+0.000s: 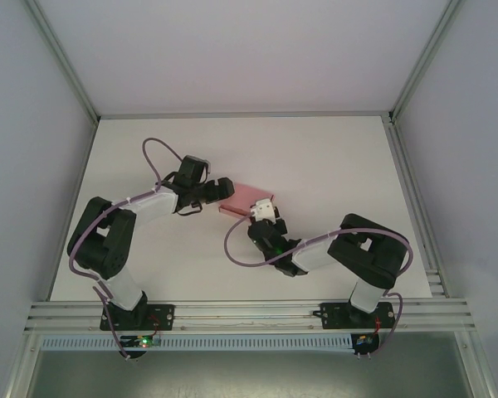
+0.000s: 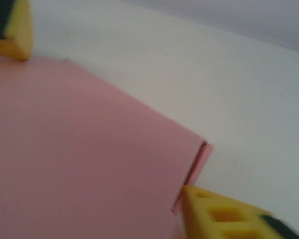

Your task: Assemble paper box

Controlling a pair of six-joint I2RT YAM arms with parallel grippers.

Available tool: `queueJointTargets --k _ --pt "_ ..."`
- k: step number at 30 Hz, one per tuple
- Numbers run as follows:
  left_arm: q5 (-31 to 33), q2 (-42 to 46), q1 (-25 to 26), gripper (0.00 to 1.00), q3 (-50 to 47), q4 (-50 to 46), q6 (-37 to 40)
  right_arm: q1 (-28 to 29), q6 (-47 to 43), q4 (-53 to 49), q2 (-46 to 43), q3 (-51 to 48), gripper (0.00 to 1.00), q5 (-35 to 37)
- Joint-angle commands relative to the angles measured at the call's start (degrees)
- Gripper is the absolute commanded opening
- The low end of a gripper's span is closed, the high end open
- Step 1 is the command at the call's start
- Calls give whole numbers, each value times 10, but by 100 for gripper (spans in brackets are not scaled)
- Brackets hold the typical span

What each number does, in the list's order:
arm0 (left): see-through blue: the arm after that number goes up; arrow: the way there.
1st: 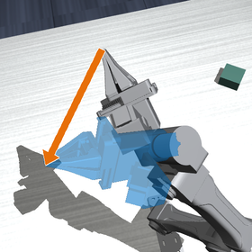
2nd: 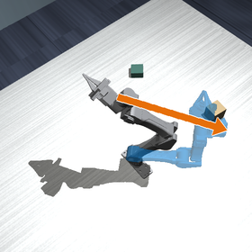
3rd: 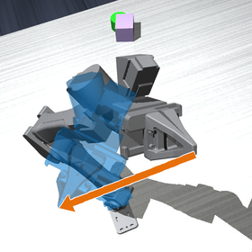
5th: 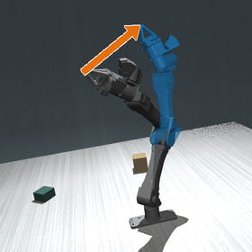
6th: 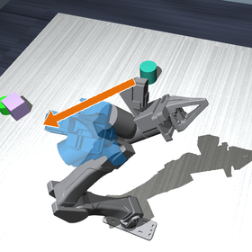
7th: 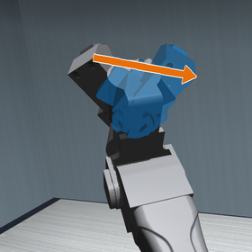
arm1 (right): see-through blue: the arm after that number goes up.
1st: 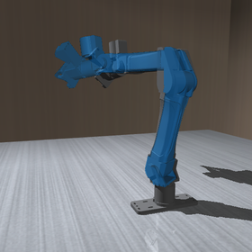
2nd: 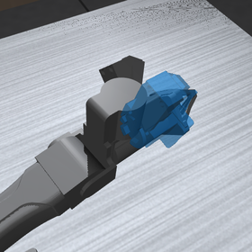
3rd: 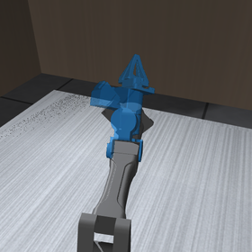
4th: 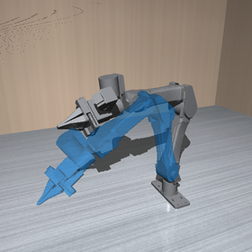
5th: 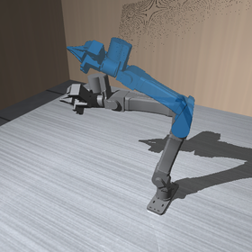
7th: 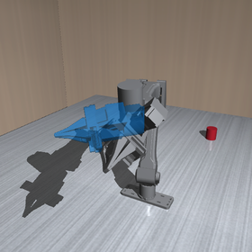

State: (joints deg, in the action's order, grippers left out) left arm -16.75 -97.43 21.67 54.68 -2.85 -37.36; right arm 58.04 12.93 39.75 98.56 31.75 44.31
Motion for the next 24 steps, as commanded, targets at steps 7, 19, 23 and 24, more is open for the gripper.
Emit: queueJointTargets --k 7,19,23,24 --pt "19 -22 2 88 -21 -2 28 50 -65 -168 -133 5 98 -57" --pt "87 -42 40 79 -12 -62 62 -58 97 -179 -345 -63 98 -140" --pt "90 -51 51 72 -8 -64 62 -139 200 -178 -336 -68 98 -232" --pt "89 -53 51 70 -7 -66 61 -145 201 -179 -328 -66 98 -233"
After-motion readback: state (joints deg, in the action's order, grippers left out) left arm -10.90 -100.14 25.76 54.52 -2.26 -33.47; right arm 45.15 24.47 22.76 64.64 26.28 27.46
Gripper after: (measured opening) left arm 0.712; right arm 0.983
